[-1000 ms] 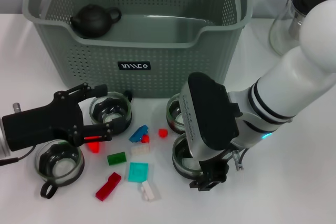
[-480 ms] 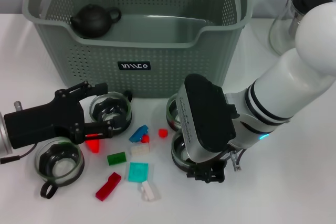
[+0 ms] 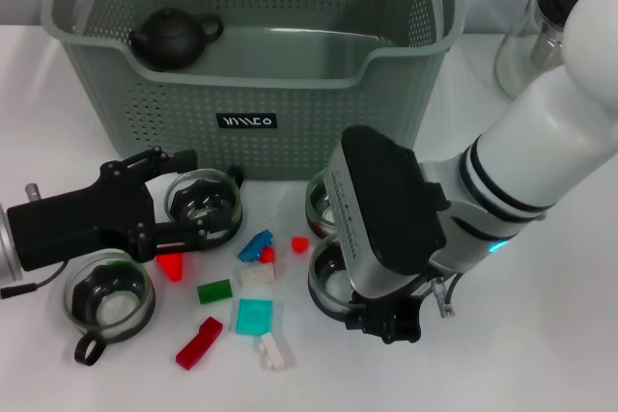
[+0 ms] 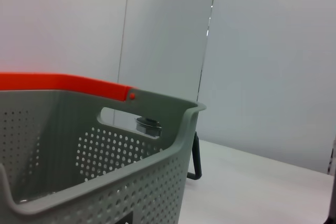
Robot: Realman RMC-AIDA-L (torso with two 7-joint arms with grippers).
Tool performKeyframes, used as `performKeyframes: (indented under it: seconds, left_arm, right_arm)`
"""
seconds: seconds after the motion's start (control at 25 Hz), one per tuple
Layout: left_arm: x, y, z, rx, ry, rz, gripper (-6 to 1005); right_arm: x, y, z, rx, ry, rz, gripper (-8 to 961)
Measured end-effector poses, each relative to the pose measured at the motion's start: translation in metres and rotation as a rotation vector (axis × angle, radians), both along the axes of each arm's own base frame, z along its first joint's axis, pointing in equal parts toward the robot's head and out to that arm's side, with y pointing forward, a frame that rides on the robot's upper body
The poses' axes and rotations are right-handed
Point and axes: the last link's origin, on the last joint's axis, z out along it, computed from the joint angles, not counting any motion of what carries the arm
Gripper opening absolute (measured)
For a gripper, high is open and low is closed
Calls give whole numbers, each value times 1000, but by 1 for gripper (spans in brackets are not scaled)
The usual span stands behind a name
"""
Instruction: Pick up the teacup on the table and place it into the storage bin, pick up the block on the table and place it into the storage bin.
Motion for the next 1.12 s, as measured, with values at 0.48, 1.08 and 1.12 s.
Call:
performKeyframes:
  seconds: [0.48,1.08,1.12]
  left_arm:
    - [-2,2,-1,24,14,0,935]
    - [-4,7,-4,56,0,35,934]
    - [-3,7,-3,58,-2,34,934]
  right_arm:
    - [-56,-3,91,26,157,-82,56]
    - [-115,98,166,616,649,-284,55]
    - [-117,108,163,632,649,-314,55]
